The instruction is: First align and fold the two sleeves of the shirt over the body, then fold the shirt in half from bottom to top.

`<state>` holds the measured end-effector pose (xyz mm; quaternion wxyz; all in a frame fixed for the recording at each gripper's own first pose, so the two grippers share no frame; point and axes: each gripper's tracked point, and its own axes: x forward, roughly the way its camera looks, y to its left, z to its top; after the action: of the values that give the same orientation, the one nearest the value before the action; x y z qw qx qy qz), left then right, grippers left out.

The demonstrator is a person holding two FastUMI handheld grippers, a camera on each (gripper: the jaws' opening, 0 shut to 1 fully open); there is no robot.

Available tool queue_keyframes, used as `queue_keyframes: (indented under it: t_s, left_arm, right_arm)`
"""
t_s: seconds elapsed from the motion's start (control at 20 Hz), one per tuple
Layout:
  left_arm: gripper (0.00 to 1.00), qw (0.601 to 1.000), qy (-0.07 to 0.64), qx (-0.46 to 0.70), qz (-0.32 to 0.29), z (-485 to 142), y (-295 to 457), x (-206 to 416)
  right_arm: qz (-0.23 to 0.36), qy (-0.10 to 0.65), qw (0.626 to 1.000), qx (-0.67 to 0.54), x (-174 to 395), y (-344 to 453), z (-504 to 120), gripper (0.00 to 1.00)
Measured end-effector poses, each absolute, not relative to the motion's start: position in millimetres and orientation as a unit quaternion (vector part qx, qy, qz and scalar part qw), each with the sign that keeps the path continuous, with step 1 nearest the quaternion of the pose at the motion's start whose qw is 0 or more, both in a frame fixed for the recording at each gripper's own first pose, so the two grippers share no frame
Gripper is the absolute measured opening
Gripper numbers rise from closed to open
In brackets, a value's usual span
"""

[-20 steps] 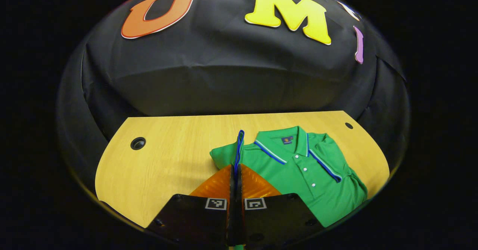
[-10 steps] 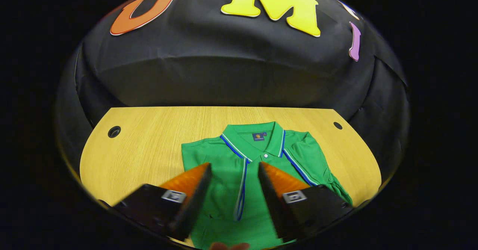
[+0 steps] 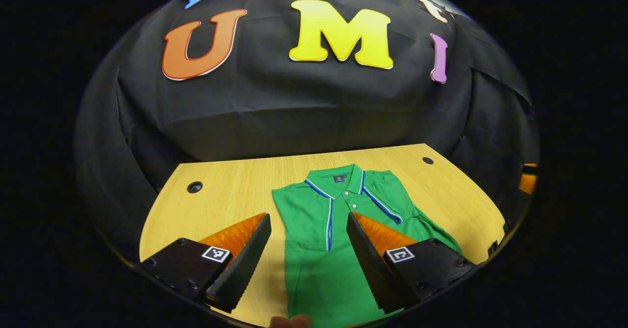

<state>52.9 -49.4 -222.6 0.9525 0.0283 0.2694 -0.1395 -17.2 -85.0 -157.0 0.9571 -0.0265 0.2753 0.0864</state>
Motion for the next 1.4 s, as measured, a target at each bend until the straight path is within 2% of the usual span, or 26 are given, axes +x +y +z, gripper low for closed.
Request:
queue_keyframes:
  t_s: [0.05,0.4,0.65,0.8,1.0,1.25,1.4]
  left_arm:
    - [0.99,0.948,0.283,0.027,-0.143,-225.2,-45.5,28.3]
    - [1.0,0.906,0.383,0.017,-0.179,-269.6,-15.8,-121.5]
    - [1.0,0.858,0.476,0.041,-0.19,-317.2,1.1,-202.7]
    - [1.0,0.84,0.507,0.061,-0.183,-337.7,8.3,-211.8]
    - [1.0,0.822,0.532,0.079,-0.187,-358.1,7.2,-226.0]
    - [1.0,0.813,0.542,0.108,-0.184,-379.2,8.5,-227.7]
    - [1.0,0.815,0.539,0.103,-0.186,-382.2,3.8,-226.2]
  right_arm:
    - [0.101,0.283,0.953,-0.032,-20.3,-79.8,-164.2,0.86]
    - [0.182,0.376,0.905,-0.083,-86.9,-70.6,-232.5,0.88]
    - [0.203,0.46,0.855,-0.124,-151.7,-91.2,-291.9,0.86]
    - [0.21,0.517,0.819,-0.135,-188.5,-100.1,-331.9,0.88]
    - [0.204,0.546,0.797,-0.161,-204.2,-107.4,-359.4,0.88]
    - [0.208,0.554,0.787,-0.177,-204.1,-107.7,-382.5,0.88]
    - [0.207,0.551,0.794,-0.153,-201.6,-104.7,-384.2,0.87]
